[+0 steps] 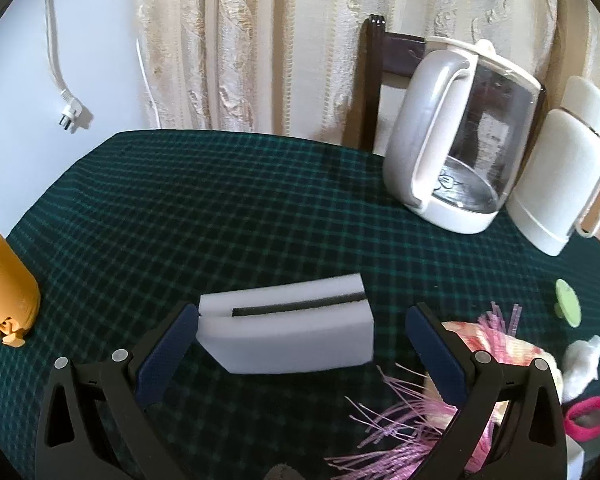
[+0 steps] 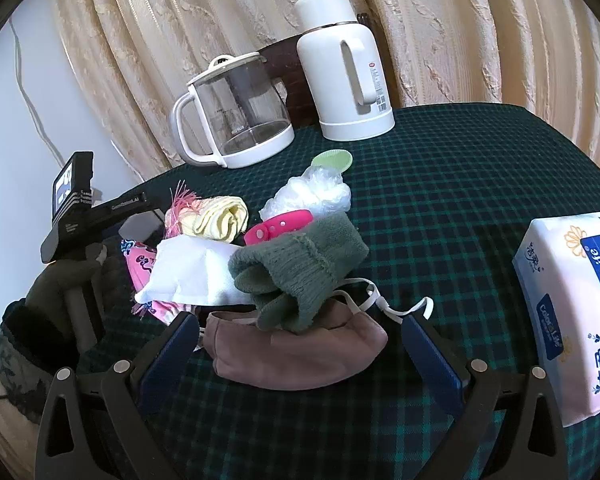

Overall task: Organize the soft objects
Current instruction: 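Reach the left gripper to the white striped sponge and close on it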

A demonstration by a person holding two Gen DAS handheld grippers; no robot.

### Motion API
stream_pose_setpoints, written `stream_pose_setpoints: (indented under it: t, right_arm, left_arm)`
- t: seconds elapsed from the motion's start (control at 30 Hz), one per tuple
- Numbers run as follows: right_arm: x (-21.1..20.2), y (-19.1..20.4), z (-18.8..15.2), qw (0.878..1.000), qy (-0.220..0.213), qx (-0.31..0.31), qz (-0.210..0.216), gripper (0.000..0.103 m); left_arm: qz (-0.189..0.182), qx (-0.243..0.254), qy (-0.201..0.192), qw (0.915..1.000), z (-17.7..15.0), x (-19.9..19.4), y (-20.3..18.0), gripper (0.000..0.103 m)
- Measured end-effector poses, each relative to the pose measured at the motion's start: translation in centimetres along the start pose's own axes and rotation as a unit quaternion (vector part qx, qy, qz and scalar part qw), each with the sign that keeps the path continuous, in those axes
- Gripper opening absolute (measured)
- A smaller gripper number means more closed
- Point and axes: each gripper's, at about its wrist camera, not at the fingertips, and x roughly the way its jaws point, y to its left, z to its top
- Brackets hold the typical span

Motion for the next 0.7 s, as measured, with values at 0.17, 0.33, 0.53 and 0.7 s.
stream_pose_setpoints:
  t: [0.17, 0.33, 0.53, 0.7]
  right_arm:
    - [0.0, 0.4, -0.1, 1.0, -0.004, -0.011, -0.01, 0.103]
    - [-0.2, 1.0, -0.4, 0.999, -0.009, -0.03, -0.028, 0.103]
    - [-0.6, 1.6, -0.8, 0.997, -0.02, -0.047, -0.052, 0.103]
    - [-0.6, 1.4, -0.9, 0.997, -0.018, -0.04, -0.057, 0.103]
  left_arm:
    - [0.007, -0.023, 0.0, 0.9997, -0.1, 0.4, 1.1, 0.103]
    - [0.007, -0.056, 0.003, 0.9984, -0.2, 1.0, 2.9, 0.09]
    - [-0.024, -0.108, 0.026, 0.9935, -0.7, 2.1, 5.5, 0.055]
    - [-0.027, -0.106, 0.014, 0.9939, -0.8, 1.3, 5.7, 0.051]
